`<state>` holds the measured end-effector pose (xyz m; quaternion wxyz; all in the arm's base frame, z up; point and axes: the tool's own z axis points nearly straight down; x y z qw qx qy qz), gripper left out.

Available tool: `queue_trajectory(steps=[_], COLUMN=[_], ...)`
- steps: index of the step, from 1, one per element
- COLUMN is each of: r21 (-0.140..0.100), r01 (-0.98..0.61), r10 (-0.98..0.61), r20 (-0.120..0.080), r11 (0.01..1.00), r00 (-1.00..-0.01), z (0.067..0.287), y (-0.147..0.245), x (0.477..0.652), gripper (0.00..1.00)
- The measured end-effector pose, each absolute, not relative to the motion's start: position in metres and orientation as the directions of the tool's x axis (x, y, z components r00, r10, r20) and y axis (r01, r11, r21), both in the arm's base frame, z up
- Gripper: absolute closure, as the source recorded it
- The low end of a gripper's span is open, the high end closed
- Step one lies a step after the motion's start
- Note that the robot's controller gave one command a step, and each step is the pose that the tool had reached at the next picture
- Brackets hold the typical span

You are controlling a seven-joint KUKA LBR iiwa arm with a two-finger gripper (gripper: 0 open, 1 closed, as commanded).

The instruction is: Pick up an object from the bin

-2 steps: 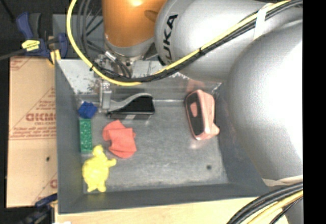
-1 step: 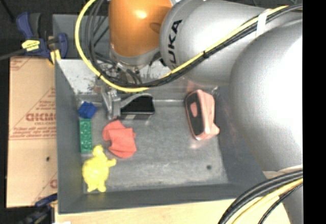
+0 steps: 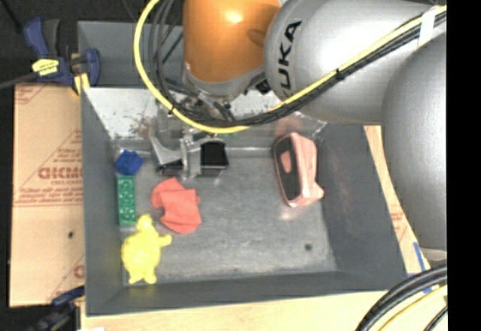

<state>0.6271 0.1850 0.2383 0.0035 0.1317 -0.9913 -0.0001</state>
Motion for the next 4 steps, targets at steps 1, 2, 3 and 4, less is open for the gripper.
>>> queue_trajectory(steps=[1,2,3,4], r21=[0.007,0.003,0.0,0.007], r01=[0.019,-0.036,-0.202,-0.09], r10=[0.019,-0.036,-0.202,-0.09], r20=[-0.018,-0.006,-0.006,-0.011], r11=[1.0,0.999,0.979,0.996], r00=[-1.0,-0.999,-0.979,-0.996], z=[0.255,0.195,0.167,0.148], y=[0.192,0.199,0.213,0.201], x=[0.621,0.603,0.573,0.576], gripper=[0.0,0.0,0.0,0.0])
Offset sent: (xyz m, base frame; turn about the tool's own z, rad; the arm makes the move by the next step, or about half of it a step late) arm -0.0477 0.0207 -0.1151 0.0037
